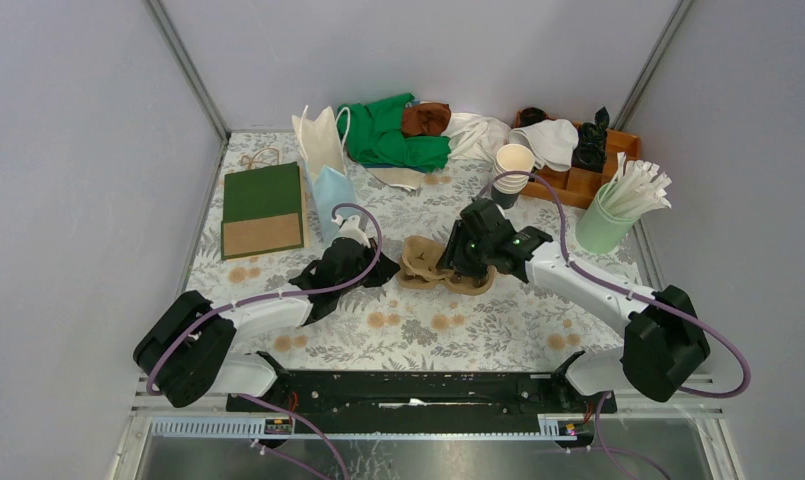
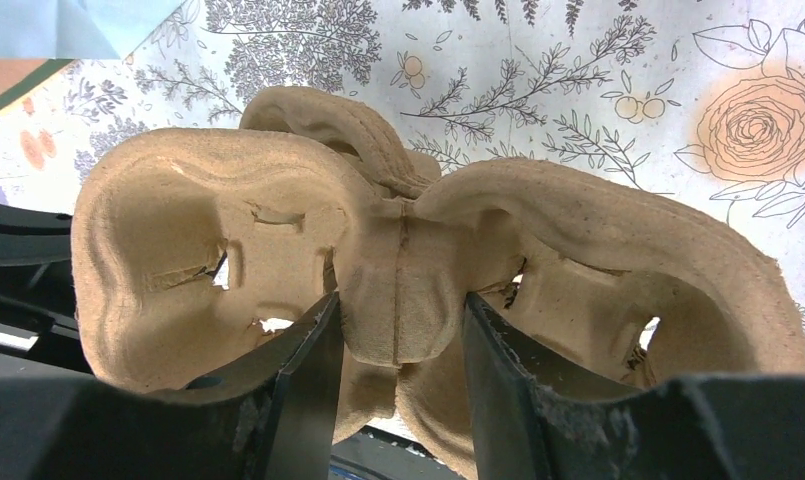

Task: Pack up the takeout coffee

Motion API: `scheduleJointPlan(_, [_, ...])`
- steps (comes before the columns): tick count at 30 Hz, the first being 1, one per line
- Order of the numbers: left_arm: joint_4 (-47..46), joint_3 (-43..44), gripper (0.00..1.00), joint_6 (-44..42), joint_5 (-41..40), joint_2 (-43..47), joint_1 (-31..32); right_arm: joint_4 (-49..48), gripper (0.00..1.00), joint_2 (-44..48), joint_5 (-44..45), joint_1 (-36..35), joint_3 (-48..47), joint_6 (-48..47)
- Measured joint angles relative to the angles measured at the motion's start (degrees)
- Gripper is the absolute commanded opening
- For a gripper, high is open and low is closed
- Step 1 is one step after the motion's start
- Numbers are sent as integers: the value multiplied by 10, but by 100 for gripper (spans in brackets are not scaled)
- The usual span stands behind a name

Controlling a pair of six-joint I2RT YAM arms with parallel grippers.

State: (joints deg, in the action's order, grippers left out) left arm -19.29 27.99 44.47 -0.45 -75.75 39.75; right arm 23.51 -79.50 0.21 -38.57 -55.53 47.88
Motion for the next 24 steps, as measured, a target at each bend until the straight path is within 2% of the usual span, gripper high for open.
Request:
scheduleJointPlan(12, [-1,16,0,1,-13,-12,9,-39,45,70,-26,29,41,15])
scheduleJointPlan(24, [67,38,0,-15,-63,-16,23,-66,56,44,-56,37,44,14])
